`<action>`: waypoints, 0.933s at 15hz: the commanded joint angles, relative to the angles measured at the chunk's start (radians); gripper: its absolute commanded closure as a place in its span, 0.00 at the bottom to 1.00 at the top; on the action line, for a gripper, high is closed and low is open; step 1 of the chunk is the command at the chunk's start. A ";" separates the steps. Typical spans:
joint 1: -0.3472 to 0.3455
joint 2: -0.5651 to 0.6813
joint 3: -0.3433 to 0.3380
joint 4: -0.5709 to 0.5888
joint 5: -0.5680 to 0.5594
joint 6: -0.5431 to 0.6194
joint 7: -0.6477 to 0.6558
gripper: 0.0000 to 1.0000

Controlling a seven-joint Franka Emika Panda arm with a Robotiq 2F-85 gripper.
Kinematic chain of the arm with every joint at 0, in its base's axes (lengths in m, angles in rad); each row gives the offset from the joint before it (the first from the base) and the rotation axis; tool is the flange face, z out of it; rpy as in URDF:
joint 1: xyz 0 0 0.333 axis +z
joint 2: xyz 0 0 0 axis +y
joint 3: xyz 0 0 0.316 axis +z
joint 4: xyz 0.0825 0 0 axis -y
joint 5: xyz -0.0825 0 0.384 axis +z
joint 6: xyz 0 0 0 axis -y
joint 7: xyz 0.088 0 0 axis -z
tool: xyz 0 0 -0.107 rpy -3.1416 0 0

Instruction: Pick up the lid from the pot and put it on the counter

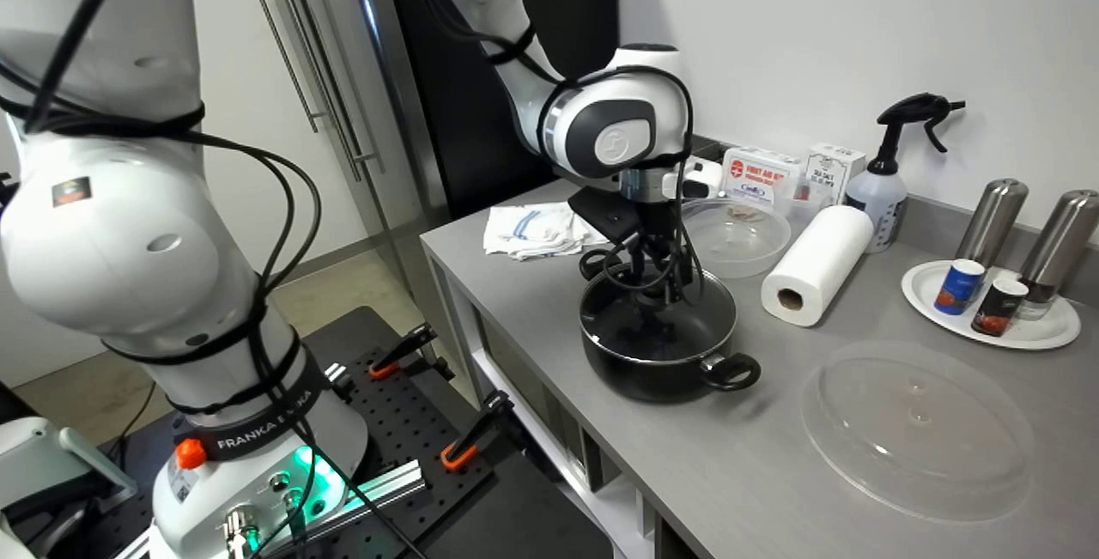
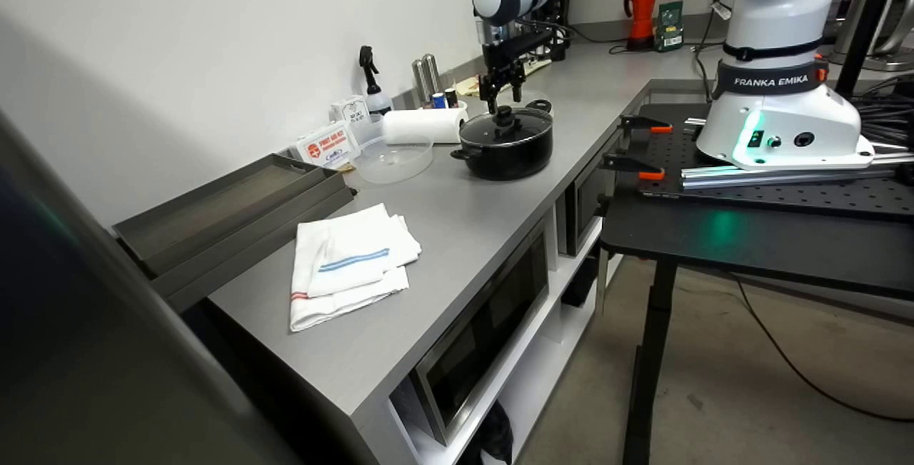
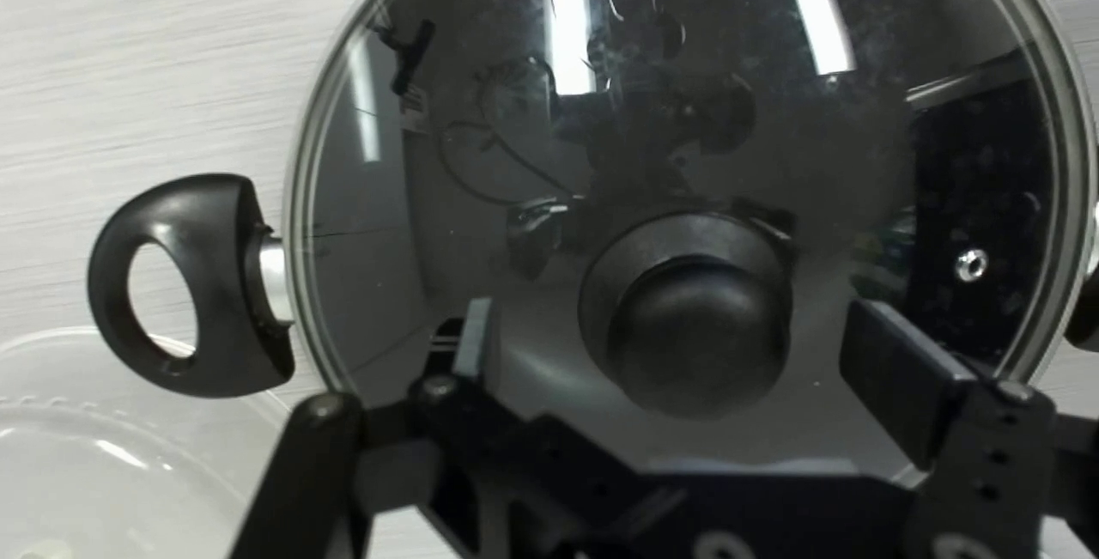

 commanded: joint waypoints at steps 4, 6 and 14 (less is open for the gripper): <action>0.011 -0.005 -0.005 0.005 -0.020 0.004 0.039 0.33; 0.009 -0.002 -0.005 0.014 -0.017 -0.002 0.043 0.48; 0.005 -0.004 -0.002 0.022 -0.014 -0.010 0.045 0.75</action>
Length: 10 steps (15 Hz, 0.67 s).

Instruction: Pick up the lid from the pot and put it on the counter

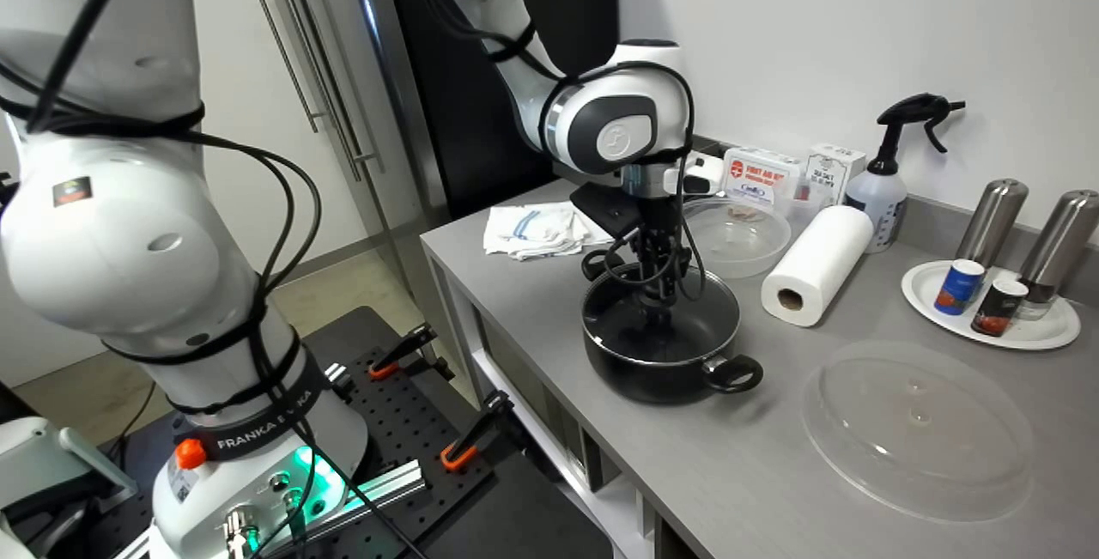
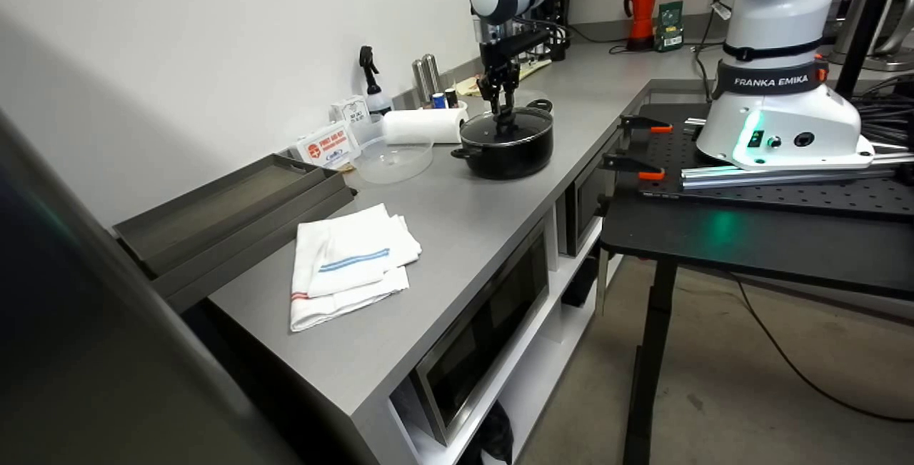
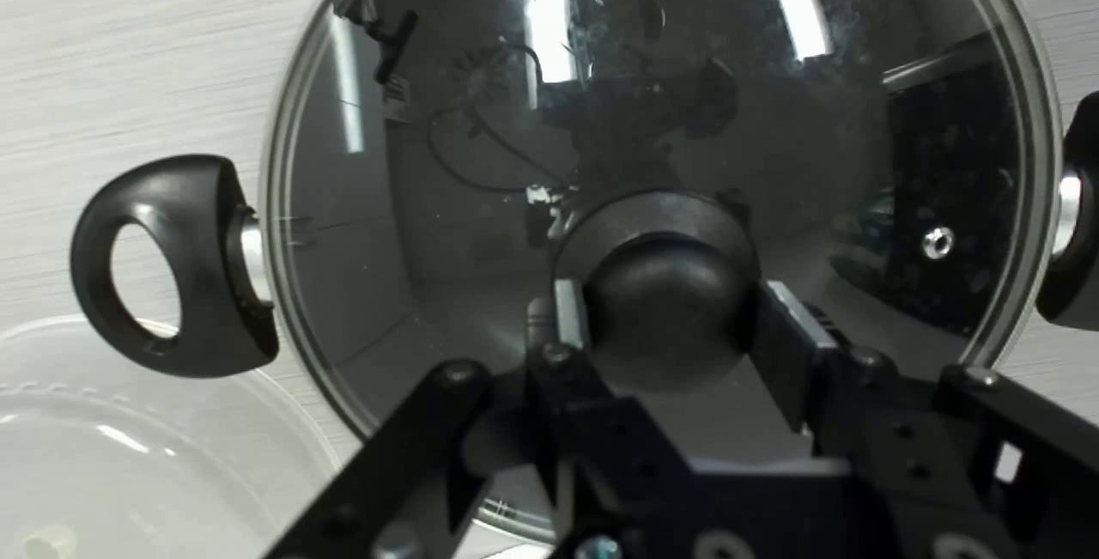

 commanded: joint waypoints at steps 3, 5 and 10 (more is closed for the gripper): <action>0.010 -0.032 -0.013 -0.013 -0.025 0.003 0.034 0.75; 0.016 -0.050 -0.022 -0.028 -0.036 0.012 0.043 0.75; 0.036 -0.098 -0.050 -0.061 -0.080 0.023 0.083 0.75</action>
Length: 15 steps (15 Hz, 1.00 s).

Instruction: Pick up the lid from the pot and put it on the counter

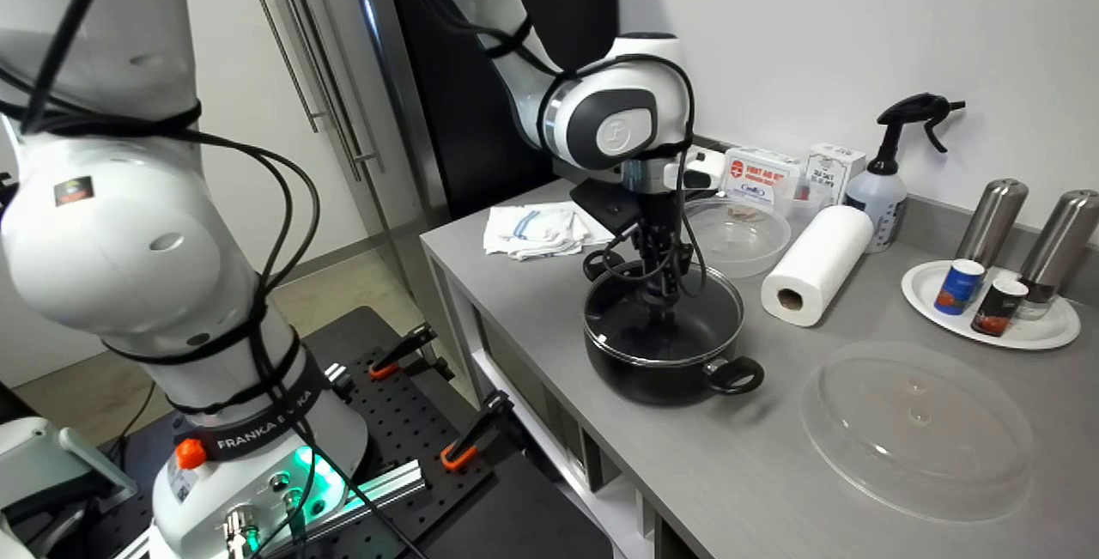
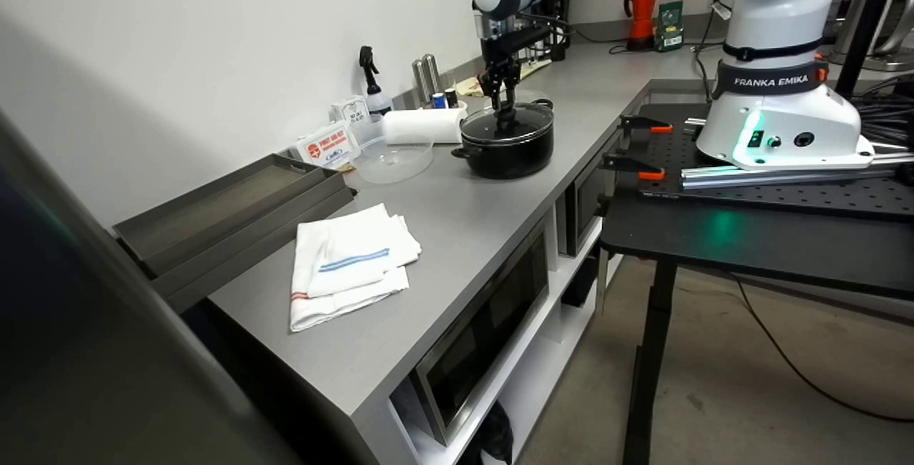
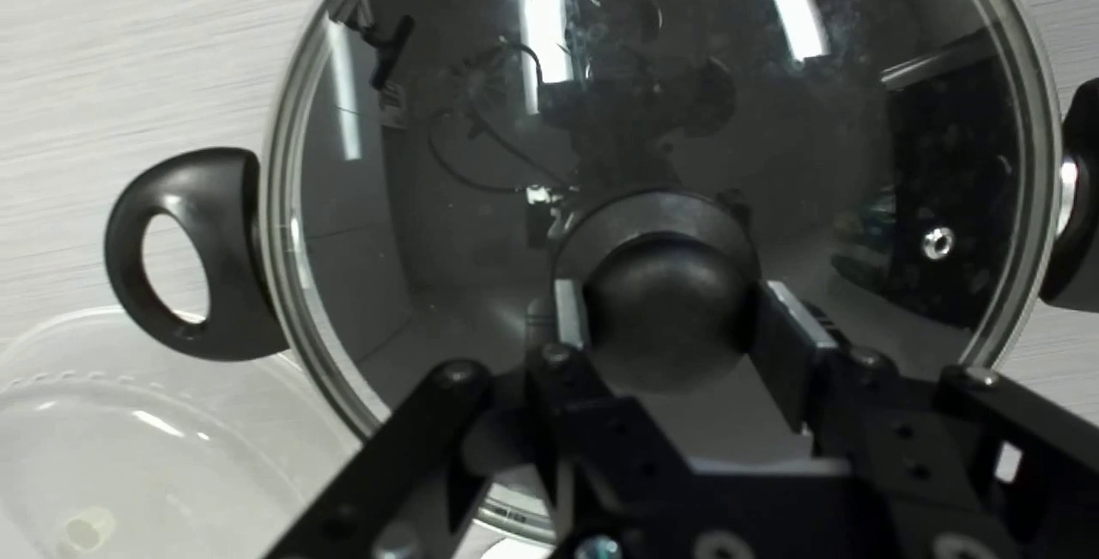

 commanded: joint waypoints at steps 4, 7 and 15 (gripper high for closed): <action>0.039 -0.112 -0.048 -0.062 -0.106 0.017 0.091 0.75; 0.051 -0.133 -0.051 -0.064 -0.149 0.011 0.128 0.75; 0.126 -0.152 -0.048 -0.059 -0.309 -0.006 0.273 0.75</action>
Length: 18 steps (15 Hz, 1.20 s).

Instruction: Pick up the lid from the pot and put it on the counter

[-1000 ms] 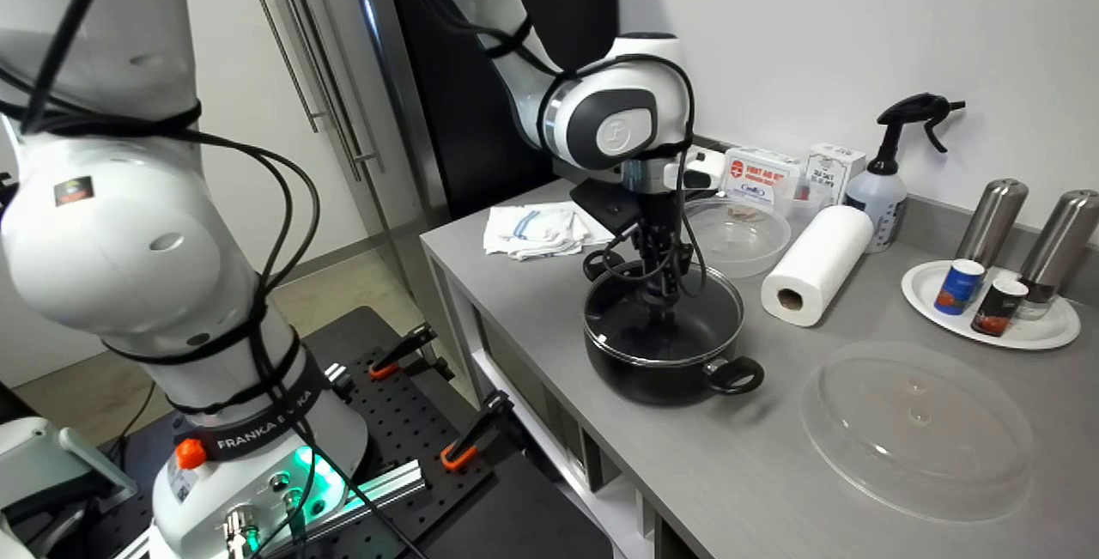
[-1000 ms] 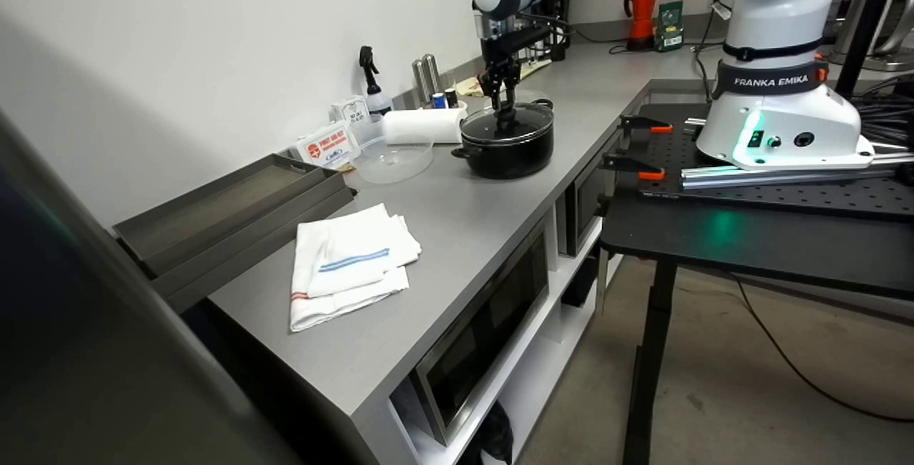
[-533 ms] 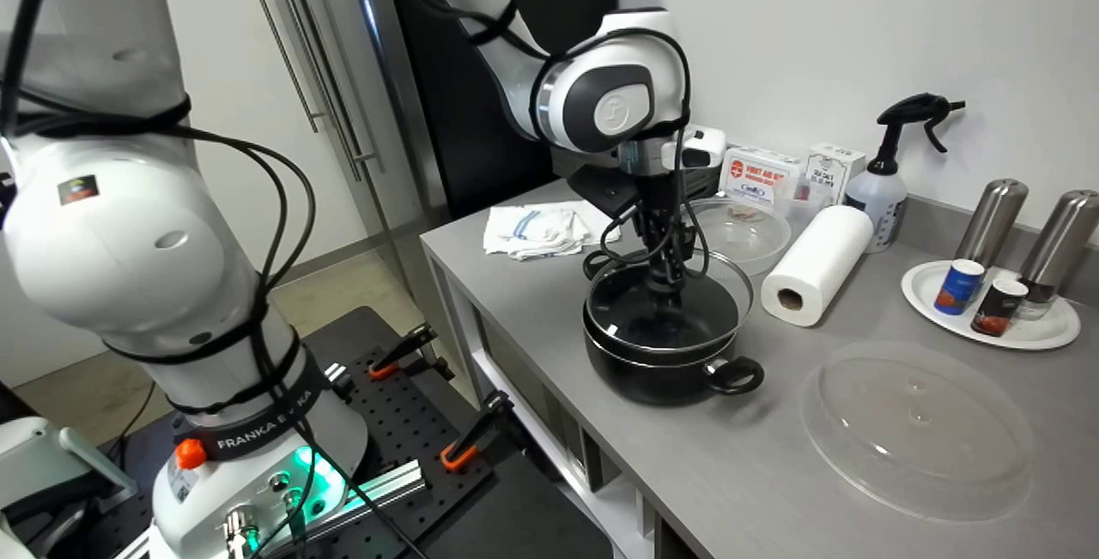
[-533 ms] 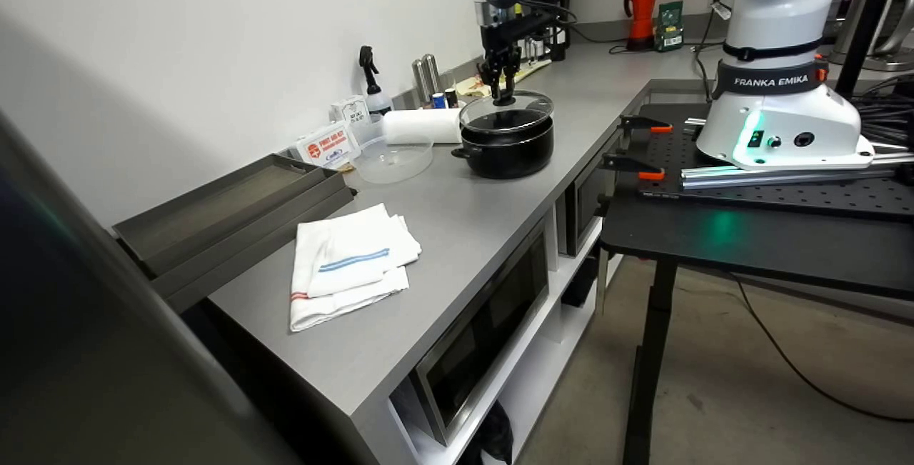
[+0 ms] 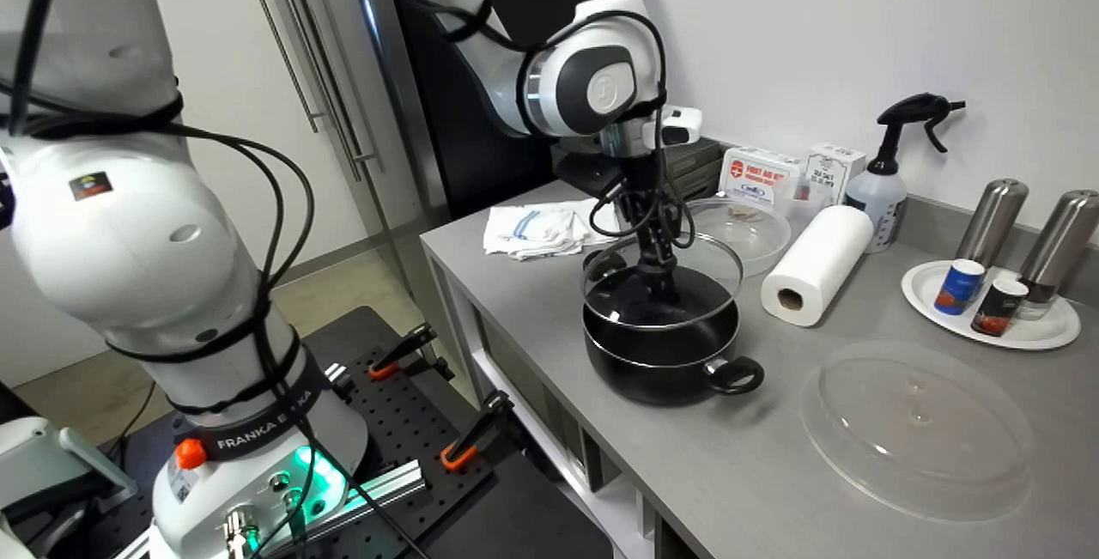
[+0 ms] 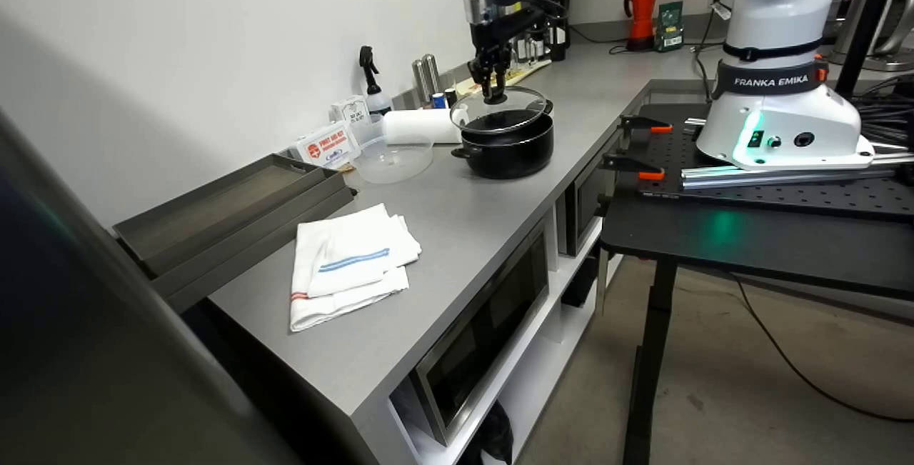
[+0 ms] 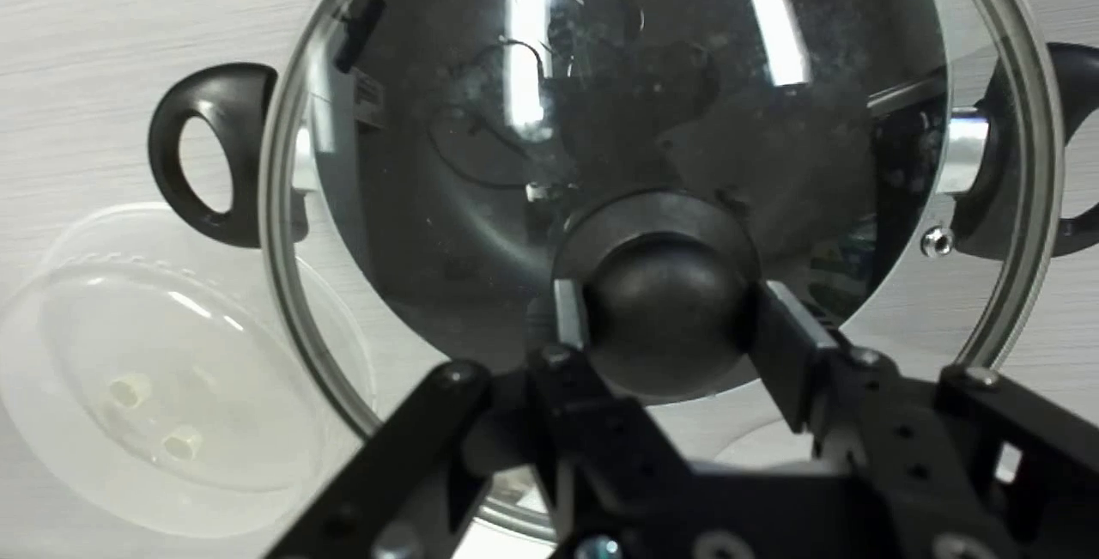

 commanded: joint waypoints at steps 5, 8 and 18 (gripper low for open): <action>0.094 -0.056 -0.007 -0.019 -0.161 -0.019 0.155 0.75; 0.117 -0.066 0.005 -0.016 -0.193 -0.037 0.187 0.75; 0.182 -0.055 0.074 0.018 -0.281 -0.110 0.298 0.75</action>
